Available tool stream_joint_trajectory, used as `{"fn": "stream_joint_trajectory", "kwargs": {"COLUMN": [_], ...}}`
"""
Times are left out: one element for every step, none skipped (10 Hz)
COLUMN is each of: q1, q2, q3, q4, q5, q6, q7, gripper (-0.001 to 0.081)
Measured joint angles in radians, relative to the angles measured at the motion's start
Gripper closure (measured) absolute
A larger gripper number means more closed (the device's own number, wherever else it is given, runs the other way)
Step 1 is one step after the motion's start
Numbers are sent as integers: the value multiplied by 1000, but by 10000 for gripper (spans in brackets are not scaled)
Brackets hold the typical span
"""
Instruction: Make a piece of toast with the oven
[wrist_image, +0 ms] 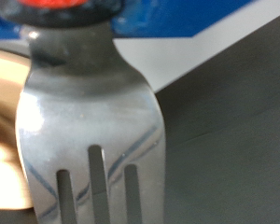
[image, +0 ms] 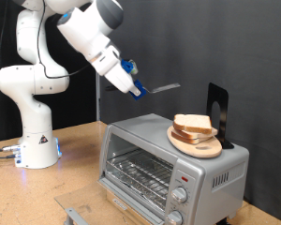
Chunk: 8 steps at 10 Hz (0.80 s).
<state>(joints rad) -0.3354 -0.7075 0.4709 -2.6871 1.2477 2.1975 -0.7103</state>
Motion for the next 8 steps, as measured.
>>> {"fn": "stream_joint_trajectory", "kwargs": {"q1": [-19, -51, -93, -133, -155, -153, -156, -162], "q2": [-27, -42, -45, -45, -42, -42, -41, -36], "q3": [-23, -49, -70, -88, -95, -93, -89, -87], "q4": [-12, -12, -3, 6, 13, 12, 13, 22], "q5": [-23, -118, -221, -287, -316, -310, -338, -369], "q6": [-5, -56, -108, -142, -167, -166, -196, -239], "q7": [48, 106, 161, 182, 188, 185, 225, 301], "gripper": [321, 321, 321, 321, 321, 321, 321, 321]}}
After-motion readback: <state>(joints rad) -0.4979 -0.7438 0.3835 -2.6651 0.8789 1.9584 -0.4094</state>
